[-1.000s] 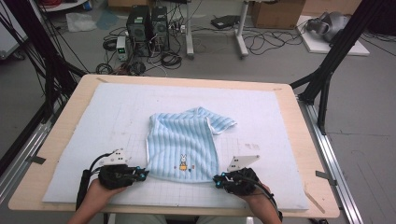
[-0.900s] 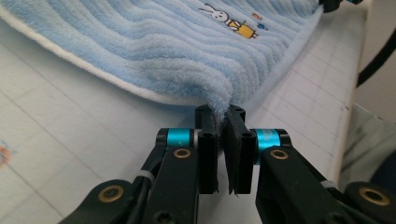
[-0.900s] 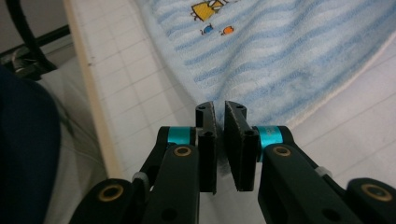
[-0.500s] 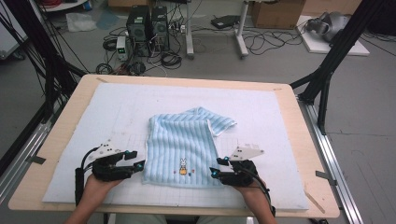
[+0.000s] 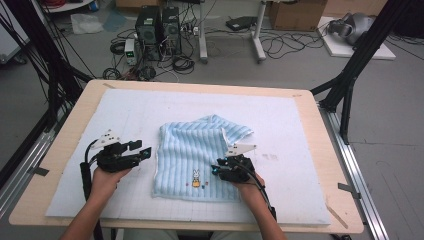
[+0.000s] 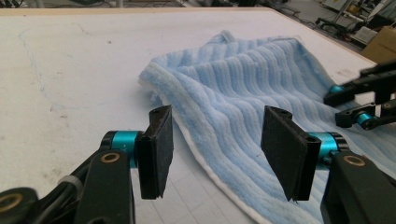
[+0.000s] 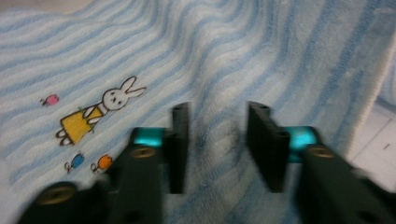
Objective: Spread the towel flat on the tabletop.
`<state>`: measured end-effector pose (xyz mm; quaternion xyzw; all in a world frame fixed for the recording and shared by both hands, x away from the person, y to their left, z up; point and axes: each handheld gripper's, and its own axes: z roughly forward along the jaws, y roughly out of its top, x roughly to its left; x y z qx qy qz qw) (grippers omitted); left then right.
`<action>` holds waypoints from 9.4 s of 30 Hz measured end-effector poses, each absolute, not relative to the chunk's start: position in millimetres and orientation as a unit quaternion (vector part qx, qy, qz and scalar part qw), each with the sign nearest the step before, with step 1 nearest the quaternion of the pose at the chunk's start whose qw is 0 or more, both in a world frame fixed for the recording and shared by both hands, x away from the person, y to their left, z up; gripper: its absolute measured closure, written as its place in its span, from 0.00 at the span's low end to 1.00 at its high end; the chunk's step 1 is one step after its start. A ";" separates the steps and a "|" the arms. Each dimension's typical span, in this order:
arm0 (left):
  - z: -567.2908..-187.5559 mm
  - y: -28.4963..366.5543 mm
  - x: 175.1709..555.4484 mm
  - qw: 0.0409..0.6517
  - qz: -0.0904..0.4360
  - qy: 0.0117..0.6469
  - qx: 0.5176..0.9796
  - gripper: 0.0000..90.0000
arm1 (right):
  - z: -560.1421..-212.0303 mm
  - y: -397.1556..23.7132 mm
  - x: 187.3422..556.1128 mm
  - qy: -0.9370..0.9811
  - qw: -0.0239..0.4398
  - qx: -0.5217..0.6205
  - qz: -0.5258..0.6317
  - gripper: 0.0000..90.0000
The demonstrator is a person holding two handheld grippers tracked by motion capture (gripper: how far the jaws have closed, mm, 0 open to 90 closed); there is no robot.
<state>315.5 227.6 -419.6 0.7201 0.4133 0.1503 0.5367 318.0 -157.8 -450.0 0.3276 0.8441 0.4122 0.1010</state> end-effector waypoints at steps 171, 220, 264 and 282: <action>-424.0 235.5 387.9 0.544 0.169 0.398 0.719 0.29 | -432.2 -171.6 447.0 0.804 0.129 0.440 0.379 0.13; -439.6 219.8 390.3 0.528 0.128 0.399 0.739 0.56 | -413.3 -207.1 415.6 0.775 0.184 0.444 0.409 0.51; -446.8 134.0 447.6 0.396 0.171 0.409 0.804 0.95 | -419.9 -233.9 364.4 0.789 0.144 0.411 0.434 0.44; -443.7 184.5 456.3 0.403 0.188 0.504 0.740 0.58 | -423.1 -231.1 363.9 0.785 0.139 0.415 0.438 0.44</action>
